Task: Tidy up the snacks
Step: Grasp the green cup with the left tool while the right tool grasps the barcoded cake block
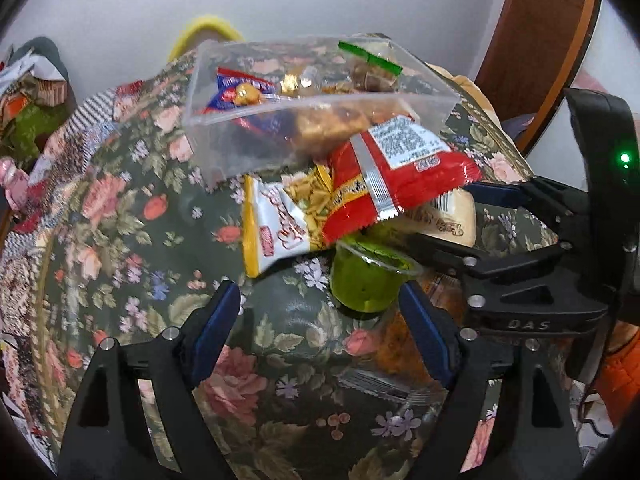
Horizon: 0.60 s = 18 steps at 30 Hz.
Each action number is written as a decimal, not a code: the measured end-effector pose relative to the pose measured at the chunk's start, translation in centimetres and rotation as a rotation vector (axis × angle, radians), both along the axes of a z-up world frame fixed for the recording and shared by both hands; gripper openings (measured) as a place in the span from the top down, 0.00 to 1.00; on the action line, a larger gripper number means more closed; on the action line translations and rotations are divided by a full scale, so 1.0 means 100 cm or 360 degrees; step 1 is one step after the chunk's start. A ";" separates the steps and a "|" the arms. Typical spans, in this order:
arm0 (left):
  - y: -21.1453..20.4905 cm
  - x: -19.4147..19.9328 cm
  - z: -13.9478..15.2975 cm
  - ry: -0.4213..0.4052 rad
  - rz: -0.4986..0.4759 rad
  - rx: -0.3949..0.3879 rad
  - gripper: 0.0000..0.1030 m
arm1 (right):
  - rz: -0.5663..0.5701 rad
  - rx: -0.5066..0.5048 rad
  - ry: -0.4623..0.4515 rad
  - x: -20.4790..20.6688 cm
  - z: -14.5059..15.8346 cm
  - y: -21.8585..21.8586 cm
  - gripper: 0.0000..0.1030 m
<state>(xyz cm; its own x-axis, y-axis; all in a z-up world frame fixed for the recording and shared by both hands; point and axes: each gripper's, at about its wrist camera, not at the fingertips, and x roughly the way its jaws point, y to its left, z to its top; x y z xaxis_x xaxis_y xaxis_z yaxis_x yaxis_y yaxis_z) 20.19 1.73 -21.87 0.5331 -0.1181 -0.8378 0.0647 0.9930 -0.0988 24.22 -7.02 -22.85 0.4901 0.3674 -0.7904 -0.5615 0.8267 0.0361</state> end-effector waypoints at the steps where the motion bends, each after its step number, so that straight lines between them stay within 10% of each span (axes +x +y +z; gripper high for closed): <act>1: -0.001 0.001 -0.002 0.0016 -0.0005 -0.0022 0.20 | 0.0006 0.0021 0.0008 0.000 0.000 0.000 0.22; 7: -0.008 0.008 -0.006 -0.0018 -0.0008 -0.0016 0.20 | -0.0007 0.0064 0.0019 -0.007 0.000 -0.010 0.43; 18: -0.020 0.023 -0.010 -0.0025 -0.0025 -0.0106 0.25 | -0.0225 0.0069 0.0078 -0.026 0.002 -0.076 0.44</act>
<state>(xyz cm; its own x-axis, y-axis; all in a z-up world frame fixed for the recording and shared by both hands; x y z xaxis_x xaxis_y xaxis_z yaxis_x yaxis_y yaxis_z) 22.51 -0.24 -22.91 0.5439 -0.1816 -0.8192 0.0823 0.9831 -0.1633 21.59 -14.65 -22.64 0.5008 0.3320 -0.7994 -0.4365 0.8944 0.0980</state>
